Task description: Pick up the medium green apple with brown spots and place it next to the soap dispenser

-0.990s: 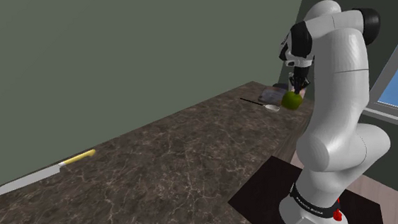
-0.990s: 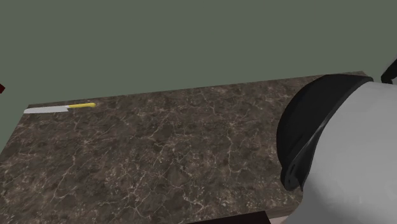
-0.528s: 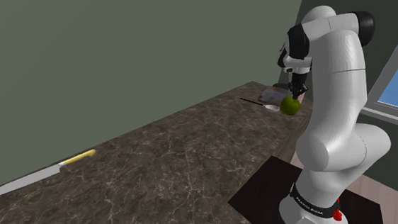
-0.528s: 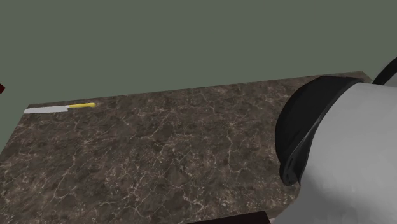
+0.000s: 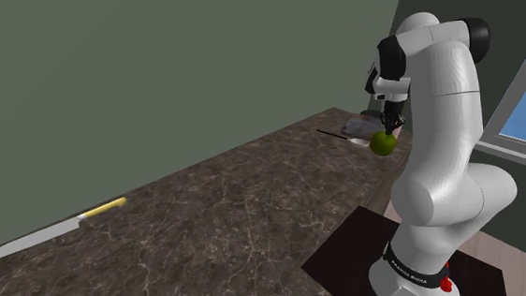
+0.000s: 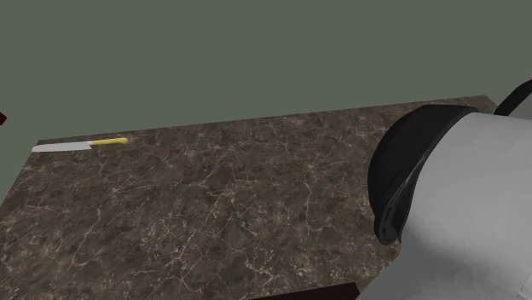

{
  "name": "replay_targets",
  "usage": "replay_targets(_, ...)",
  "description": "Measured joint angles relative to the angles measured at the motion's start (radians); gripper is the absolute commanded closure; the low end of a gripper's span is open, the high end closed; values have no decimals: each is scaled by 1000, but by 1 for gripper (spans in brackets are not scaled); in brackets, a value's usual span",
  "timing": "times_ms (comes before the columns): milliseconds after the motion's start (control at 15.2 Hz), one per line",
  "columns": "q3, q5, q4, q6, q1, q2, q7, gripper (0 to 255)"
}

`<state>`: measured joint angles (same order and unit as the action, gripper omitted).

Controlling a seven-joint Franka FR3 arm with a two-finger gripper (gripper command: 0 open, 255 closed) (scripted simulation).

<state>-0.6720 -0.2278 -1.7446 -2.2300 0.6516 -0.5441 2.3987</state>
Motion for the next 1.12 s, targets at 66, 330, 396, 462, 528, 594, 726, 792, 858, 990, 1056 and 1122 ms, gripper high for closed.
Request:
replay_targets(66,0,0,0,0,0,0,0,255)
replay_targets(330,0,0,0,0,0,0,0,0)
replay_targets(396,0,0,0,0,0,0,0,0)
replay_targets(462,0,0,0,0,0,0,0,0)
replay_targets(528,0,0,0,0,0,0,0,0)
replay_targets(594,-5,6,-2,8,-6,11,-3,0)
replay_targets(726,-16,23,23,51,-18,33,-17,0)
replay_targets(792,-24,36,32,77,-27,52,-24,0)
replay_targets(858,-29,42,29,84,-33,63,-27,0)
replay_targets(990,-31,46,32,91,-34,67,-28,0)
replay_targets(1056,-31,46,33,93,-34,68,-28,0)
replay_targets(1122,-31,46,34,94,-35,68,-28,0)
